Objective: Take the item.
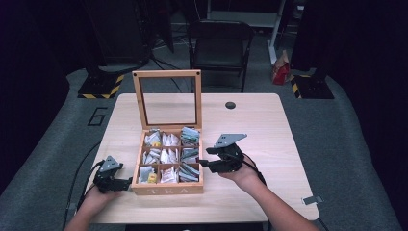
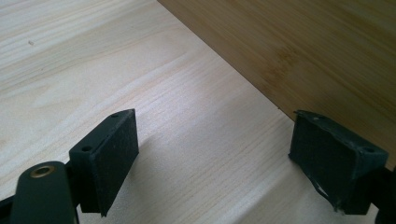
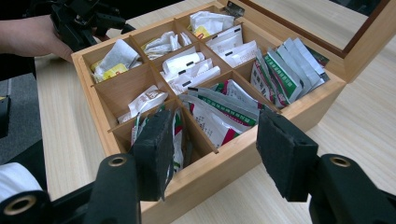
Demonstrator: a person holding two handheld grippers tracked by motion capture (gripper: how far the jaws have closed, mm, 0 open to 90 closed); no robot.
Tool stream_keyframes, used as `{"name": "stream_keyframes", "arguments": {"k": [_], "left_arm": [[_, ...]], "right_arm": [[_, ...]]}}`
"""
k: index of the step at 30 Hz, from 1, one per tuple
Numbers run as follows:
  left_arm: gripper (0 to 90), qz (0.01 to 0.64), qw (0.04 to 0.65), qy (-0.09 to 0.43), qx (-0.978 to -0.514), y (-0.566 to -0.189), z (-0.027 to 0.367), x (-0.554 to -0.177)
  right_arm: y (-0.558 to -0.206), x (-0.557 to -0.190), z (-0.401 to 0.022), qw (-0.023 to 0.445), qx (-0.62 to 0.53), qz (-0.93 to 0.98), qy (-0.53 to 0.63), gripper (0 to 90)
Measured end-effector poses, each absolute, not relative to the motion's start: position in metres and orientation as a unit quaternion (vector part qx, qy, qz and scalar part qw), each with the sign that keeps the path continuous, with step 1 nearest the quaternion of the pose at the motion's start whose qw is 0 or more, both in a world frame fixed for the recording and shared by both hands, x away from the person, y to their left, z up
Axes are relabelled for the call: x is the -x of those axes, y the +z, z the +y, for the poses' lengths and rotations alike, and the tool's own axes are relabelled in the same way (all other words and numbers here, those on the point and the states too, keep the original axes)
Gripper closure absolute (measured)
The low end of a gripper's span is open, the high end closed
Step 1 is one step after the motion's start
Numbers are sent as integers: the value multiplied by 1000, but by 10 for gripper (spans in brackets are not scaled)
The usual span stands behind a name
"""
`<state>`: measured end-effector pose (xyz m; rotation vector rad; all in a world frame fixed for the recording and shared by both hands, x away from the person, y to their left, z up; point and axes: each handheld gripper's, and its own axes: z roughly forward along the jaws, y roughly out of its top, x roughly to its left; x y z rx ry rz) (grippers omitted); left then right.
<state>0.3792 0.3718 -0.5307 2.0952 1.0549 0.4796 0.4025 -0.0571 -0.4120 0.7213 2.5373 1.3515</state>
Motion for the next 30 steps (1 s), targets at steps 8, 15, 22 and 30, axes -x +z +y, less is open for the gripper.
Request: {"name": "stream_keyframes", "arguments": {"k": [8,15,22,30], "left_arm": [[150,410,365,186,-815,-531,372,-379],[150,410,365,187,-814,-531,372,-379],[150,410,365,186,-815,-531,372,-379],[150,411,366,187,-814,-531,372,-379]], "right_arm": [[-415,-404,-48,82,-230,856,456,485],[-417,-403,-42,80,-226,855,459,527],[-420,-406,-39,76,-221,858,458,553],[-426,-409,-35,73,-220,859,456,589]]}}
